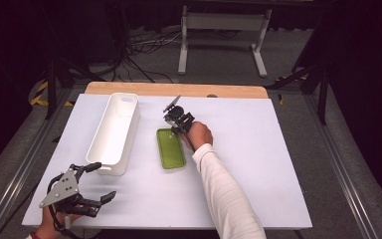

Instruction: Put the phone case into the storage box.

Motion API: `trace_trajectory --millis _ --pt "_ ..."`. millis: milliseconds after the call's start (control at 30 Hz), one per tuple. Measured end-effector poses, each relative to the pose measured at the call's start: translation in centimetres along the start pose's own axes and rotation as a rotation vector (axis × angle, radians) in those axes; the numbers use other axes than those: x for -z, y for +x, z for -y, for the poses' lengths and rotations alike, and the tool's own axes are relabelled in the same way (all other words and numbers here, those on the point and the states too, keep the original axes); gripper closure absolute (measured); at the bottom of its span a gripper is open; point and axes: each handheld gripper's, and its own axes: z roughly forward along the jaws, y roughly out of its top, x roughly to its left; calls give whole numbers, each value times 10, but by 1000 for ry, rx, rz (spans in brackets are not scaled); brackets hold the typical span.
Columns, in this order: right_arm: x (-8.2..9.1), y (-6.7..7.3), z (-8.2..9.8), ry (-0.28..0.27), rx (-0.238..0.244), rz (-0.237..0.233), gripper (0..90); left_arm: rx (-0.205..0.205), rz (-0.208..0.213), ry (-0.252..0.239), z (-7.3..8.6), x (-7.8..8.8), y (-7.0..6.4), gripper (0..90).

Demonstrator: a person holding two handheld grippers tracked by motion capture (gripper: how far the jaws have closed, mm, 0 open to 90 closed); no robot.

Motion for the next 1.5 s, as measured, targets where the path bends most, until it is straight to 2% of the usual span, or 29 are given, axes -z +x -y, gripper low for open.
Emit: trace_trajectory --millis 300,333,400,500,533,633,900,1000,1033,1067,1200,1333,1367,1433,1467,1500 --pt "18 -3 10 -83 -16 5 854 3 -6 3 -1 -1 0 63" --pt "24 -3 13 -109 -22 20 854 -3 -8 5 -2 -1 1 63" --pt "31 -2 16 -144 -26 13 854 9 -6 -6 -4 -2 1 64" --pt "45 3 22 -205 -13 30 854 32 -9 -14 -9 -5 4 66" --pt "45 3 22 -205 -13 30 854 32 -9 -14 -9 -5 4 68" --pt "56 7 28 -253 -6 45 854 33 -11 -12 -16 -8 5 69" --pt "71 14 41 -316 21 61 853 35 6 -11 -33 -18 4 76" --pt "78 20 46 -349 37 95 853 48 9 -15 -40 -24 4 77" --pt "78 20 46 -349 37 95 853 40 4 -9 -42 -25 4 77" --pt "82 21 48 -371 37 102 854 45 11 -14 -44 -27 4 78" --pt "89 23 54 -398 45 113 853 60 5 -20 -55 -38 5 79" --pt "93 23 58 -421 41 106 853 67 19 -14 -60 -47 5 83" --pt "95 23 60 -429 44 111 853 72 10 -7 -62 -52 4 88" --pt "98 24 63 -448 43 91 852 78 12 -4 -66 -57 4 94" --pt "101 26 66 -465 48 92 853 96 0 6 -69 -64 4 102" --pt "101 26 66 -465 48 92 853 96 0 6 -69 -64 4 102"
